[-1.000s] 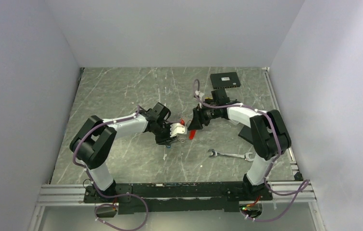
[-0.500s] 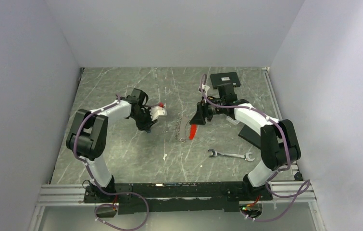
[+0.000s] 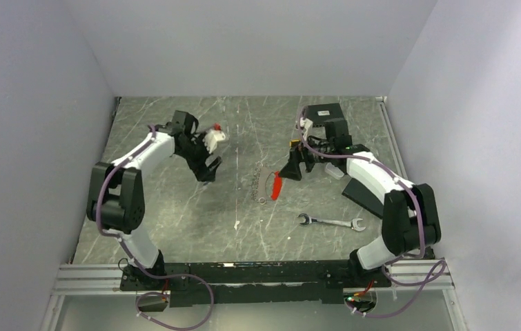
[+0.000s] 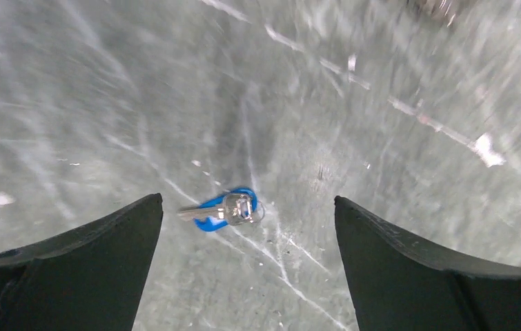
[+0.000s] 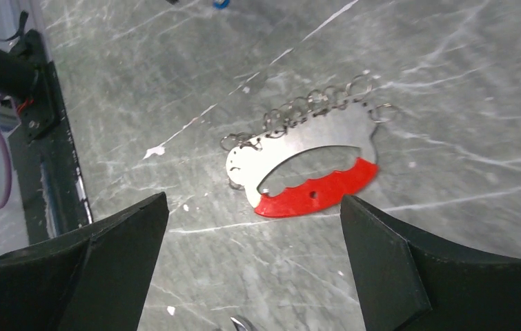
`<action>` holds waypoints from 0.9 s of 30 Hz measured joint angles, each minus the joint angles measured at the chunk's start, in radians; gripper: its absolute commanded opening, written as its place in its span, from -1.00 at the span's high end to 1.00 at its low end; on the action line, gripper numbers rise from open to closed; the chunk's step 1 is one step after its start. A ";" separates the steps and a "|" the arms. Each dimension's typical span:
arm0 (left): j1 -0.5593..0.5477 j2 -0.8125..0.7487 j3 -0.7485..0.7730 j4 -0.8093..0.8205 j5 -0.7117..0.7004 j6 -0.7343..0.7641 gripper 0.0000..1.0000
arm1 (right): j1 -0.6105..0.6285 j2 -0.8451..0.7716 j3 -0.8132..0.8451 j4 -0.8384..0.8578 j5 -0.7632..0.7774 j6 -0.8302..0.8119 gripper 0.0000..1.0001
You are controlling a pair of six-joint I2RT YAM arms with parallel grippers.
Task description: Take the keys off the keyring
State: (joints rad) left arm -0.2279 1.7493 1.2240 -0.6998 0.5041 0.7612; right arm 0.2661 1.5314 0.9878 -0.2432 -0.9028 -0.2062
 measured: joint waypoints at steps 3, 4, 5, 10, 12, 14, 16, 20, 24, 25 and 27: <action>0.029 -0.066 0.077 -0.018 0.057 -0.100 -0.99 | -0.043 -0.054 0.000 -0.002 0.015 -0.011 -1.00; 0.045 -0.084 0.102 -0.019 0.075 -0.130 -0.99 | -0.064 -0.072 0.000 -0.002 0.020 -0.011 -1.00; 0.067 -0.098 0.127 -0.021 0.093 -0.159 -0.99 | -0.089 -0.089 0.000 -0.002 0.024 -0.011 -1.00; 0.229 -0.105 0.220 -0.023 0.168 -0.288 -0.99 | -0.249 -0.109 0.003 0.005 0.045 0.011 -1.00; 0.316 -0.088 0.240 -0.018 0.184 -0.344 -0.99 | -0.339 -0.090 0.013 0.006 0.058 0.031 -1.00; 0.401 -0.058 0.260 -0.013 0.194 -0.400 -0.99 | -0.403 -0.066 0.023 0.012 0.078 0.044 -1.00; 0.459 -0.029 0.264 0.003 0.195 -0.446 -0.99 | -0.447 -0.030 0.032 0.021 0.111 0.055 -1.00; 0.516 -0.002 0.217 0.057 0.145 -0.525 -0.99 | -0.461 0.040 0.031 0.038 0.181 0.075 -1.00; 0.513 -0.002 0.134 0.104 0.090 -0.558 -0.99 | -0.459 0.068 0.005 0.051 0.222 0.080 -1.00; 0.512 -0.002 0.112 0.112 0.077 -0.563 -0.99 | -0.459 0.068 0.001 0.054 0.225 0.080 -1.00; 0.510 -0.003 0.083 0.121 0.062 -0.565 -0.99 | -0.459 0.068 -0.002 0.063 0.226 0.080 -1.00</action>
State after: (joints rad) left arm 0.2817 1.7466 1.3067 -0.5785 0.5659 0.1967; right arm -0.1925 1.5993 0.9859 -0.1806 -0.6769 -0.1261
